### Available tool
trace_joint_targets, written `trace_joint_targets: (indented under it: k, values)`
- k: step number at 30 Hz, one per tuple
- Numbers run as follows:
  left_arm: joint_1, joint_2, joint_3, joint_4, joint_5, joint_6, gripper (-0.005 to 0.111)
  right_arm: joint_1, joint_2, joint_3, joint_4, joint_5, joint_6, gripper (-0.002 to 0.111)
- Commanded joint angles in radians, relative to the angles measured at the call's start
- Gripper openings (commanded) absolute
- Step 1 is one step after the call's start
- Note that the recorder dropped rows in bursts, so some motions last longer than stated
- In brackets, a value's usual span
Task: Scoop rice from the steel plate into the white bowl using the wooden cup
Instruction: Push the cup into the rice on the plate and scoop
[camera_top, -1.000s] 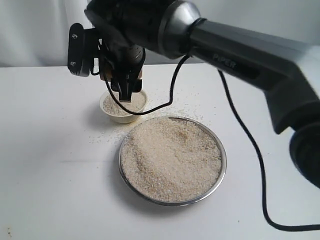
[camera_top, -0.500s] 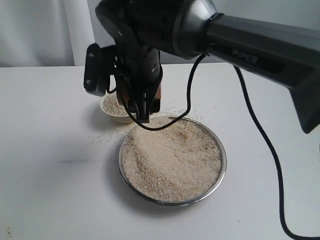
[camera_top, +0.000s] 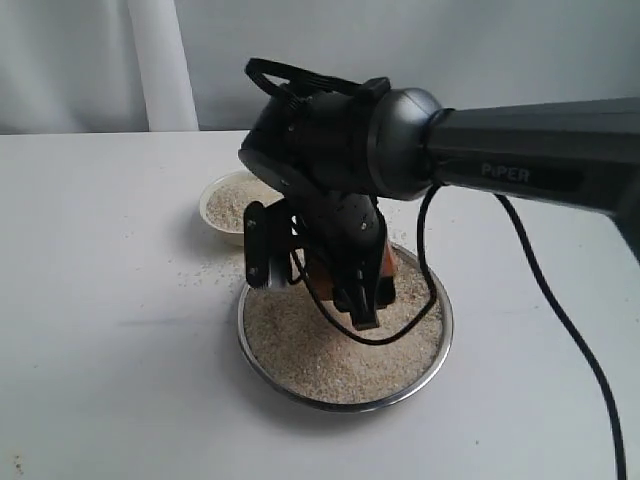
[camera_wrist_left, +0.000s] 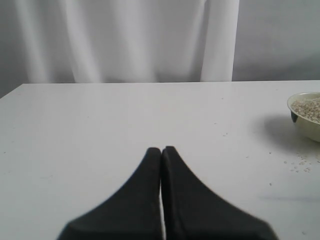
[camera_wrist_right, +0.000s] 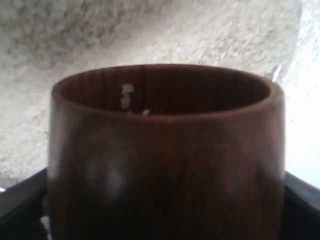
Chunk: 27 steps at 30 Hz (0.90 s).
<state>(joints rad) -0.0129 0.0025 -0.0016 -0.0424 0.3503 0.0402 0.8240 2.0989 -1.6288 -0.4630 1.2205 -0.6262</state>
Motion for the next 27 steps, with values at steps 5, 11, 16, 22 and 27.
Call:
trace_joint_targets:
  k: [5,11,16,22,27]
  values:
    - [-0.003,-0.003,0.002,0.000,-0.006,-0.004,0.000,-0.006,-0.060,0.145,-0.030,0.001,0.022,0.000]
    - [-0.003,-0.003,0.002,0.000,-0.006,-0.004,0.000,-0.006,-0.057,0.196,-0.030,0.001,0.026,0.000]
    - [-0.003,-0.003,0.002,0.000,-0.006,-0.004,0.000,-0.006,-0.055,0.196,-0.023,0.001,0.028,0.000]
    - [-0.003,-0.003,0.002,0.000,-0.006,-0.004,0.000,-0.006,-0.013,0.196,-0.012,0.001,0.028,0.000]
    - [-0.003,-0.003,0.002,0.000,-0.006,-0.004,0.000,-0.006,0.037,0.196,-0.011,-0.020,0.036,0.000]
